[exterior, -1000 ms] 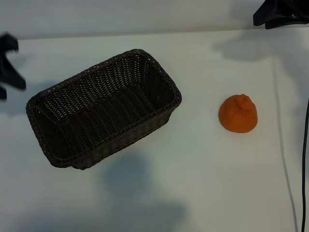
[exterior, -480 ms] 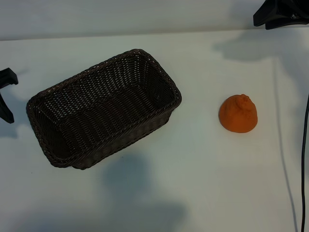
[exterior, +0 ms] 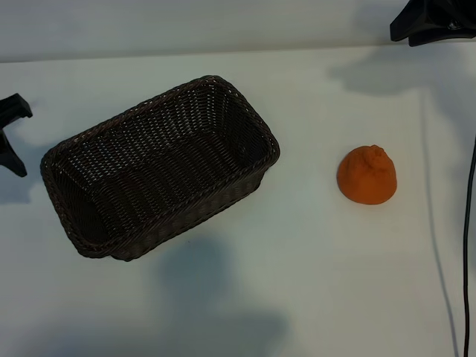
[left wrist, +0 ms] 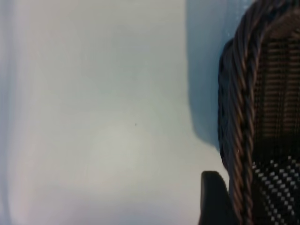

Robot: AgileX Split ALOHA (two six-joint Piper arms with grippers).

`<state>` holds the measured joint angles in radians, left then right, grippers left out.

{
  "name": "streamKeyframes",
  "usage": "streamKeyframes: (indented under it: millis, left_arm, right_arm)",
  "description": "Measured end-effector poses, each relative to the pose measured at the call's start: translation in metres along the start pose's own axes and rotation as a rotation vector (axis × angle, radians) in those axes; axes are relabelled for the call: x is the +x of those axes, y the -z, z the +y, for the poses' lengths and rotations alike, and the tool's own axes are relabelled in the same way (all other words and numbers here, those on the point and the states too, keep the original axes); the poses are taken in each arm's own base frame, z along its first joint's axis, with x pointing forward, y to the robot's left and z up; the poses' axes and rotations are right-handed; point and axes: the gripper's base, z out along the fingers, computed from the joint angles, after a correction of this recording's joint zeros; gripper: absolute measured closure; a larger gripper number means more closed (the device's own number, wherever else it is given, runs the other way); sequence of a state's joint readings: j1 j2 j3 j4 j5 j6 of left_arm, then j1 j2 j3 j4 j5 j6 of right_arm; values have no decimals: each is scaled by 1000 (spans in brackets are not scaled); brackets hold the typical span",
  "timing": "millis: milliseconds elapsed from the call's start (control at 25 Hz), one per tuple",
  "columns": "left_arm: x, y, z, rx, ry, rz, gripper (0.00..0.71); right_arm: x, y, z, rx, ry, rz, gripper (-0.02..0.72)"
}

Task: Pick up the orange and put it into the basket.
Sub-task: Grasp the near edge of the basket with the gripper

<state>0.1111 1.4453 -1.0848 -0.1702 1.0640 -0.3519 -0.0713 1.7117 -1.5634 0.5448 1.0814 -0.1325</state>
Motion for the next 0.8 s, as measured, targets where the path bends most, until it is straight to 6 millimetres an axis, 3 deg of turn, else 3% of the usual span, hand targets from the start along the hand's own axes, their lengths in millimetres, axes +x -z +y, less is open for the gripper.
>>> streamKeyframes:
  millis: [800]
  left_arm:
    - [-25, -44, -3, -24, 42, 28, 265]
  right_arm:
    - [0, 0, 0, 0, 0, 2, 425]
